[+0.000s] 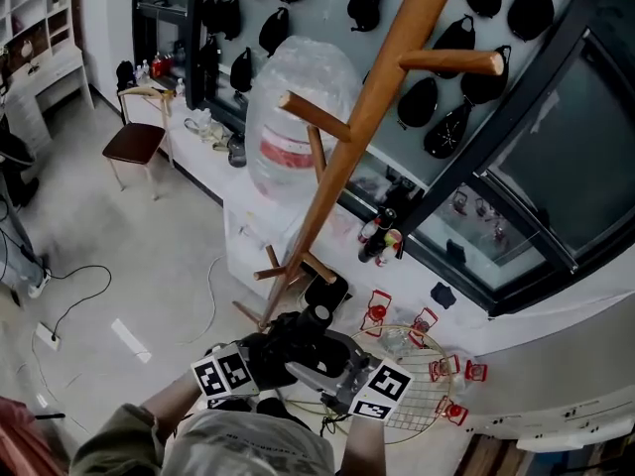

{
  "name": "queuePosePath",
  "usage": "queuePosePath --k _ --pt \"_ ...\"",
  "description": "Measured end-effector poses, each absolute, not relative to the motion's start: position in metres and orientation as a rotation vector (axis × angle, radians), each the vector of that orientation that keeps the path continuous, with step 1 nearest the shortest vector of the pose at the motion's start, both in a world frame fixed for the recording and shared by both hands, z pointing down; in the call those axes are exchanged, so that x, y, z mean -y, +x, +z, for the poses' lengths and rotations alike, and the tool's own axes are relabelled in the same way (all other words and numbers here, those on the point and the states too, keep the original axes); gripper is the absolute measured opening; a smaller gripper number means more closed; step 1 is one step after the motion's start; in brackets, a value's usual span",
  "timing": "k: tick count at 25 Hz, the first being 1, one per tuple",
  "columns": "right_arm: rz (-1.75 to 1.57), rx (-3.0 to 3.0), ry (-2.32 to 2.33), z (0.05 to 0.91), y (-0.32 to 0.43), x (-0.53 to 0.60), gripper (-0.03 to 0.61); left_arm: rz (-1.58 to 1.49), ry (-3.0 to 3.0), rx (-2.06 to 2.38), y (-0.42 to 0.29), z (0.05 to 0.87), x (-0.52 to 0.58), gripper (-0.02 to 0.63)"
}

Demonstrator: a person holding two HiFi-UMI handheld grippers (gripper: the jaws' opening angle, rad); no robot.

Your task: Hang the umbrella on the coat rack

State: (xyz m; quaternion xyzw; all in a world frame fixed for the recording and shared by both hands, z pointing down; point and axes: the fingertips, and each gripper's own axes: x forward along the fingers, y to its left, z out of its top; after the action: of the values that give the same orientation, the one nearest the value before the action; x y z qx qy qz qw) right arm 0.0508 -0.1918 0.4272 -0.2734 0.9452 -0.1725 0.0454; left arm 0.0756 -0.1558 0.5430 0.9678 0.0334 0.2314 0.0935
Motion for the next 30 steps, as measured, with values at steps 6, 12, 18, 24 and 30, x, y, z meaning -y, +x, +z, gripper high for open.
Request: queuePosePath --k 6,12,18,24,30 --pt "-0.549 -2.827 -0.78 0.429 0.074 0.191 0.233 0.663 2.832 -0.178 0.1 0.543 0.145 0.272" --pt "-0.558 -2.788 -0.796 0.433 0.098 0.187 0.183 0.704 2.822 -0.175 0.122 0.55 0.142 0.284" --pt "-0.547 -2.756 -0.806 0.437 0.116 0.182 0.169 0.713 2.835 -0.124 0.137 0.555 0.142 0.314" --pt "-0.557 -2.793 -0.843 0.447 0.125 0.191 0.167 0.684 2.866 0.07 0.146 0.566 0.157 0.367" --pt "-0.557 -2.801 -0.836 0.449 0.126 0.2 0.166 0.698 2.856 0.321 0.123 0.568 0.177 0.438"
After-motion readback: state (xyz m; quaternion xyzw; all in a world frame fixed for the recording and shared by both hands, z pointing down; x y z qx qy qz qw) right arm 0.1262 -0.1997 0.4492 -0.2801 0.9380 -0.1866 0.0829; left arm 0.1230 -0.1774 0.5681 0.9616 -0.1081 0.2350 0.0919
